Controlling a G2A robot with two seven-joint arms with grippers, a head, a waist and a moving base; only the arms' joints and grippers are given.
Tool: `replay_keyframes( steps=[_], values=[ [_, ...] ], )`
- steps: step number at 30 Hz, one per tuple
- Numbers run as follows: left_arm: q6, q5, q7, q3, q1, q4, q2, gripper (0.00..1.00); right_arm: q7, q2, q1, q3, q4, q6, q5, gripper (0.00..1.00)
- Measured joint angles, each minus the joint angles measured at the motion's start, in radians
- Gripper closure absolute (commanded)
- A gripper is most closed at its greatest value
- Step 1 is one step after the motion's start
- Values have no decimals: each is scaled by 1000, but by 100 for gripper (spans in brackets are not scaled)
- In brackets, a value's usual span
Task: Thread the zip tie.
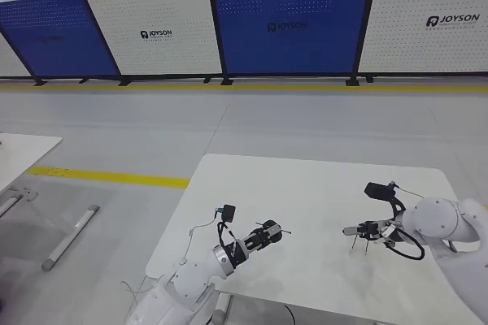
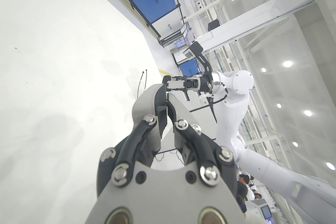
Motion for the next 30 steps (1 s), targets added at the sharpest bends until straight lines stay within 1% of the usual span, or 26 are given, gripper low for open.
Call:
replay_keyframes(
  steps=[7, 10, 12, 13, 14, 15, 17, 20, 22, 24, 25, 30],
  values=[
    [0, 0, 0, 0, 0, 0, 0, 100, 0, 0, 0, 0, 0, 0, 0, 0],
    [0, 0, 0, 0, 0, 0, 0, 100, -26, -1, -10, -5, -9, -22, -4, 0],
    [0, 0, 0, 0, 0, 0, 0, 100, -8, -2, 1, -17, -23, -25, -18, 0],
    [0, 0, 0, 0, 0, 0, 0, 100, 4, -3, 7, -24, -28, -24, -27, 10],
    [0, 0, 0, 0, 0, 0, 0, 100, 10, -4, 15, -32, -29, -16, -36, 40],
    [0, 0, 0, 0, 0, 0, 0, 100, 11, -7, 24, -40, -25, -4, -45, 53],
    [0, 0, 0, 0, 0, 0, 0, 100, 10, -11, 38, -53, -7, 1, -46, 55],
    [0, 0, 0, 0, 0, 0, 0, 100, 10, -18, 60, -78, 31, 0, -19, 58],
    [0, 0, 0, 0, 0, 0, 0, 100, 10, -22, 76, -100, 64, 0, -2, 54],
    [0, 0, 0, 0, 0, 0, 0, 100, 10, -26, 89, -119, 91, 0, 8, 58],
    [0, 0, 0, 0, 0, 0, 0, 100, 10, -29, 98, -129, 110, 0, 12, 58],
    [0, 0, 0, 0, 0, 0, 0, 100, 10, -36, 114, -137, 166, 0, 16, 62]
  ],
)
